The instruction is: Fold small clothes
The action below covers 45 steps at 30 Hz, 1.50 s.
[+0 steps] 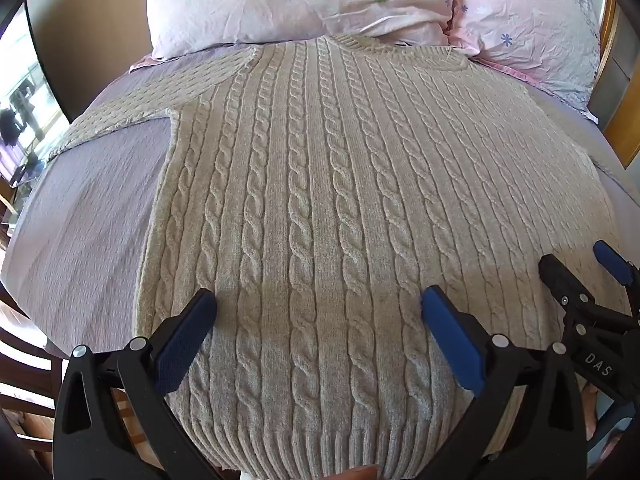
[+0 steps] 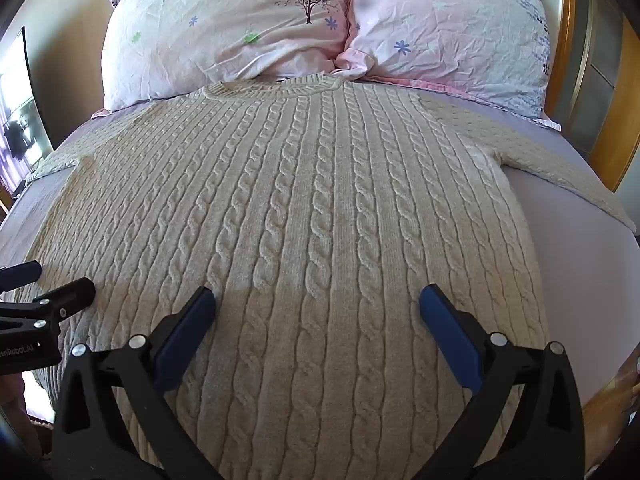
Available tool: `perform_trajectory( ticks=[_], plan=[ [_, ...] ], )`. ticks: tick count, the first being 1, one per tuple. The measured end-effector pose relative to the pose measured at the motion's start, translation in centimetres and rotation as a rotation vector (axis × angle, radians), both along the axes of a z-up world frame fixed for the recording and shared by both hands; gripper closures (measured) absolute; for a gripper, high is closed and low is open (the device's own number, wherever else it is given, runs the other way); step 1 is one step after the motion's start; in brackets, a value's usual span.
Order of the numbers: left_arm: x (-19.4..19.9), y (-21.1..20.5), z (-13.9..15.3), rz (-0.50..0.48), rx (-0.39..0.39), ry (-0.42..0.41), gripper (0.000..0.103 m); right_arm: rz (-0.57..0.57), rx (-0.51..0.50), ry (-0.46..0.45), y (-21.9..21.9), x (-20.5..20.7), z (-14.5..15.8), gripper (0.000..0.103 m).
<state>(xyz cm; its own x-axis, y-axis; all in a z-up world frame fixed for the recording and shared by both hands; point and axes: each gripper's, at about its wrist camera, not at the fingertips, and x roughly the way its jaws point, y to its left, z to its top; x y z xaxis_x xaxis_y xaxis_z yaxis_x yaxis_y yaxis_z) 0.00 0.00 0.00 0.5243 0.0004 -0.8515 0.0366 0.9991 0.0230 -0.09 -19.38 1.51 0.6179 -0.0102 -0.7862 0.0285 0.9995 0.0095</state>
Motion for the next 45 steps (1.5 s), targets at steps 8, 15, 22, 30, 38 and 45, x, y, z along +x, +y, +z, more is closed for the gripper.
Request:
perform_trajectory(
  ticks=[8,15,22,30,38,45],
  plan=[
    [0.03,0.01,0.05,0.0,0.0,0.0,0.001,0.0,0.0,0.001,0.0,0.02,0.02,0.002],
    [0.0,0.0,-0.01,0.001,0.0,0.0,0.001,0.0,0.001,0.001,-0.01,-0.01,-0.03,0.002],
    [-0.47,-0.09,-0.02,0.004,0.003,-0.012,0.001,0.0,0.001,0.0,-0.02,-0.01,-0.06,0.002],
    [-0.54,-0.12,-0.02,0.005,0.004,-0.012,0.001,0.0,0.001,0.002,-0.02,0.01,-0.1,0.002],
    [-0.47,-0.12,-0.01,0.005,0.004,-0.011,0.001,-0.001,0.001,0.002,0.01,0.09,-0.17,0.002],
    [-0.47,-0.12,0.0,0.005,0.005,-0.012,0.001,-0.003,0.0,0.004,0.05,-0.02,-0.19,0.002]
  ],
)
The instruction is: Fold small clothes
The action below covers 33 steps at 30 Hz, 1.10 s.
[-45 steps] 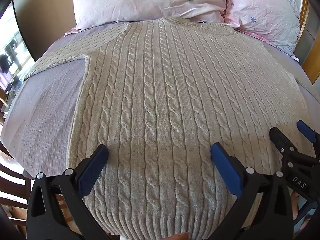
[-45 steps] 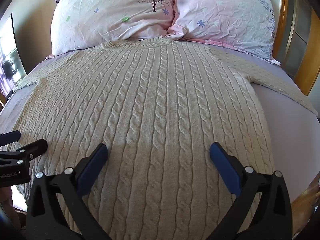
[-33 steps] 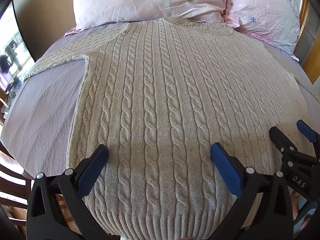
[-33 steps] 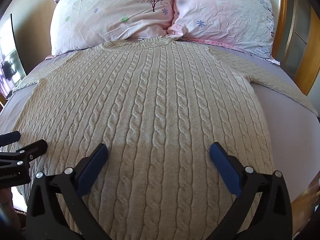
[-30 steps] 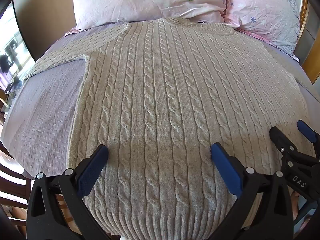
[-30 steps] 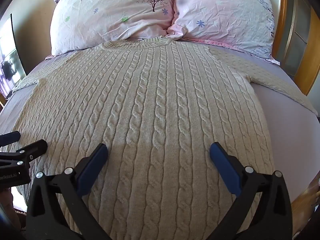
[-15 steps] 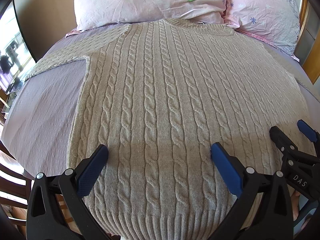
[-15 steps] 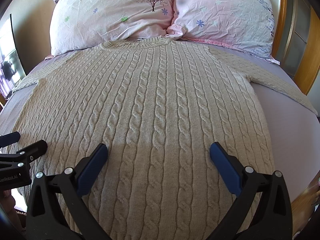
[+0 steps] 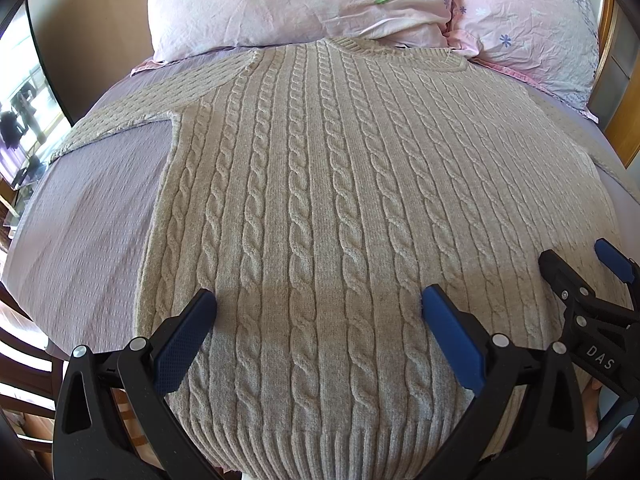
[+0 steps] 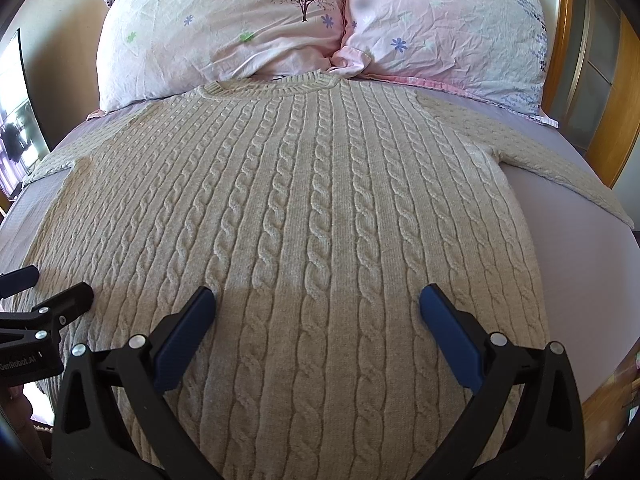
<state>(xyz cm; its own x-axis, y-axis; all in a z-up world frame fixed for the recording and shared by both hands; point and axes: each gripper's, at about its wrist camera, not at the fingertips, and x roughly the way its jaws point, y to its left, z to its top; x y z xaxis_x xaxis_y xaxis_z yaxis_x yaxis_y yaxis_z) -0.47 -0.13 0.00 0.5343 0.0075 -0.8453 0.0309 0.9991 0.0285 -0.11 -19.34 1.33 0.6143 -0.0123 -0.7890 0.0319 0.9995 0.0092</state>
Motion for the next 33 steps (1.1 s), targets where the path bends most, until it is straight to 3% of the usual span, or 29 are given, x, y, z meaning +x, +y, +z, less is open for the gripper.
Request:
perform_trajectory(
  ticks=[33],
  plan=[
    [-0.13,-0.1,0.37,-0.001,0.001,-0.009,0.001,0.0,-0.001,0.006,0.1,0.34,-0.02,0.002]
  ],
)
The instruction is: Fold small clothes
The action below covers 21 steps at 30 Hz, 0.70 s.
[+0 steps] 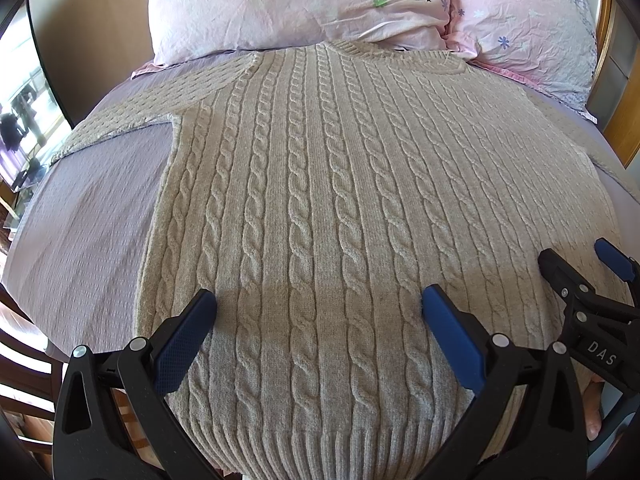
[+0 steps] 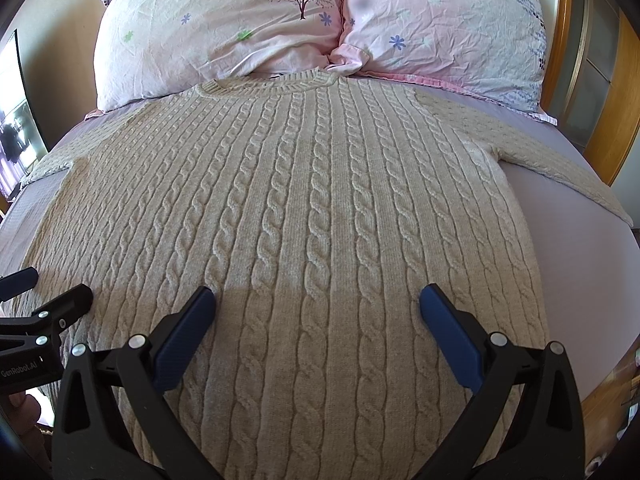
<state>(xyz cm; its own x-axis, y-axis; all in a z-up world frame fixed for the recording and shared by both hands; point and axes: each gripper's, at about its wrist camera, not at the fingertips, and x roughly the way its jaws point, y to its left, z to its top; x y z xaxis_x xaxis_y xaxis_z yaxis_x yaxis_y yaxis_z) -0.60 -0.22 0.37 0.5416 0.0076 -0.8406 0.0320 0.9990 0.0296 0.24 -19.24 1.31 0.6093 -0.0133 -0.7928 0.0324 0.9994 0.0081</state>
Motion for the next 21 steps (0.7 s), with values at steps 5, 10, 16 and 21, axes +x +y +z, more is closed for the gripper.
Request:
perform_trajectory(
  ticks=[5,10,16,21],
  plan=[
    [0.0,0.0,0.0,0.0,0.0,-0.001,0.001,0.0,0.0,0.001,0.0,0.0,0.0,0.002],
    [-0.1,0.0,0.0,0.0,0.0,-0.002,0.001,0.004,-0.002,0.01,-0.2,0.0,-0.3,0.002],
    [-0.2,0.1,0.1,-0.006,0.0,-0.019,0.001,0.056,-0.008,-0.005,-0.2,0.1,-0.3,0.002],
    [-1.0,0.0,0.0,-0.032,0.007,-0.114,0.001,0.146,0.266,-0.074,-6.6,0.1,1.7,0.002]
  ],
)
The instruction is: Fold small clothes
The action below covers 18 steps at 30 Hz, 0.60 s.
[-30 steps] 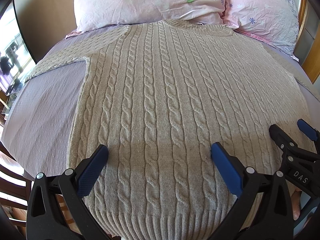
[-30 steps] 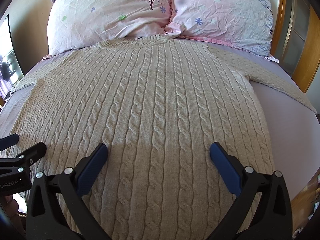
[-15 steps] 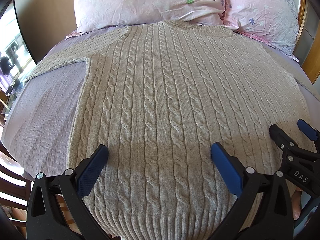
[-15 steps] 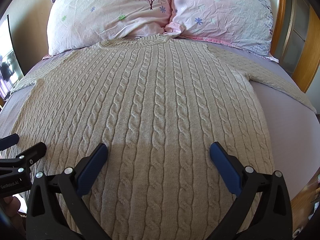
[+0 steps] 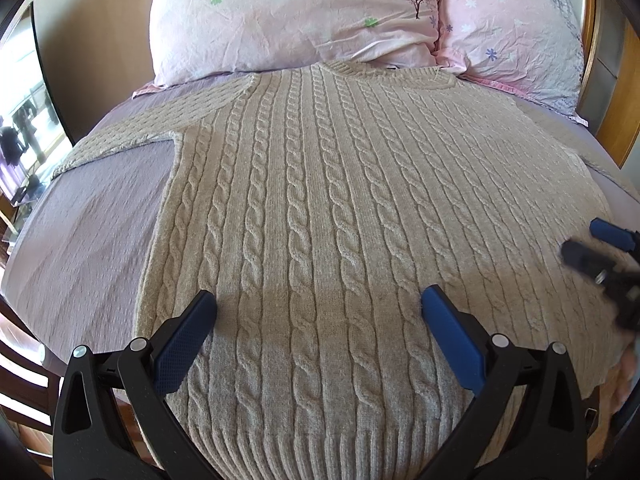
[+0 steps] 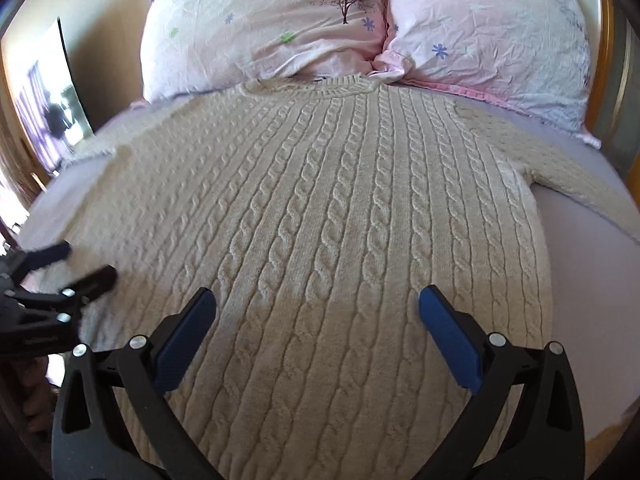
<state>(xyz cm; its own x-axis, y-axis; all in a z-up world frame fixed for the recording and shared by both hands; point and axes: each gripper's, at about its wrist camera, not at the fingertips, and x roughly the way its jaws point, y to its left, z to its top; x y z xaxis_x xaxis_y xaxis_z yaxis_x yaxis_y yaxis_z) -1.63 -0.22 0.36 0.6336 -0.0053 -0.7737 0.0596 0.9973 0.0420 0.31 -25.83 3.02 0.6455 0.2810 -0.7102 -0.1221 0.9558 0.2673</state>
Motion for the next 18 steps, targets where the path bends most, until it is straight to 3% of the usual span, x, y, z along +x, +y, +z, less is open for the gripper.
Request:
perform_trajectory(
  ticks=[3,4,5,7,8,10,12,15,18],
  plan=[
    [0.2,0.3,0.3,-0.036,-0.035,-0.028,0.001,-0.336,0.145,-0.099,-10.8,0.0,1.8,0.002],
    [0.4,0.8,0.6,-0.053,-0.076,-0.048,0.001,-0.477,0.17,-0.113,-14.8,-0.1,2.0,0.007],
    [0.5,1.4,1.0,-0.066,-0.123,-0.077,0.001,-0.617,0.209,-0.106,-19.1,-0.3,1.8,0.015],
    [0.7,3.1,2.1,-0.084,-0.222,-0.166,0.001,-0.84,0.331,-0.037,-26.7,-0.6,0.4,0.047],
    [0.8,3.9,2.7,-0.089,-0.261,-0.222,0.001,-0.92,0.401,-0.002,-30.0,-0.8,-0.5,0.049],
    [1.4,5.8,3.7,-0.084,-0.305,-0.313,0.001,-1.012,0.486,0.018,-34.3,-1.3,-2.0,0.049],
    [2.5,7.4,4.4,-0.062,-0.309,-0.347,0.001,-1.079,0.509,0.043,-36.8,-1.3,-3.1,0.049],
    [5.1,10.4,5.1,0.038,-0.284,-0.328,0.001,-1.11,0.57,0.041,-38.9,-1.2,-4.7,0.051],
    [7.9,14.0,5.0,0.147,-0.283,-0.243,0.001,-1.153,0.562,0.013,-39.9,-1.1,-5.4,0.06]
  ],
)
